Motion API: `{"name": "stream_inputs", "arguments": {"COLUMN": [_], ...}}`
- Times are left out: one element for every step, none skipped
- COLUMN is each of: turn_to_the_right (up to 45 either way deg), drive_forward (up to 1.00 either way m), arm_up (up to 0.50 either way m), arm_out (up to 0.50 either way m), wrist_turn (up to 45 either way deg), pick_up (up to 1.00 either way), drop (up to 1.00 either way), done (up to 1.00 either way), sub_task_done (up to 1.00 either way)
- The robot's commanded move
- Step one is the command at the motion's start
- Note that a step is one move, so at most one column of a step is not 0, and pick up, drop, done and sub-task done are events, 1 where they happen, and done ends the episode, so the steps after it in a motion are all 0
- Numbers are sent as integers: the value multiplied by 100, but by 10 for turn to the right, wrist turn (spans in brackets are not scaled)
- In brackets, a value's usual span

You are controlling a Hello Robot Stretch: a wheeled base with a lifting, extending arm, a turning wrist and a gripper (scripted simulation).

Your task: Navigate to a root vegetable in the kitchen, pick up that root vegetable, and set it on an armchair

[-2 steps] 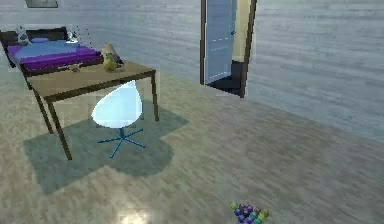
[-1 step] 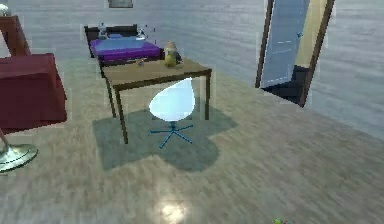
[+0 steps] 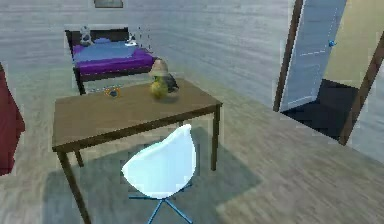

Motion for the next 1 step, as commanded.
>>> {"name": "stream_inputs", "arguments": {"turn_to_the_right": [300], "drive_forward": [0], "arm_up": [0], "arm_out": [0], "wrist_turn": [0], "pick_up": [0], "drop": [0], "done": [0], "sub_task_done": [0]}}
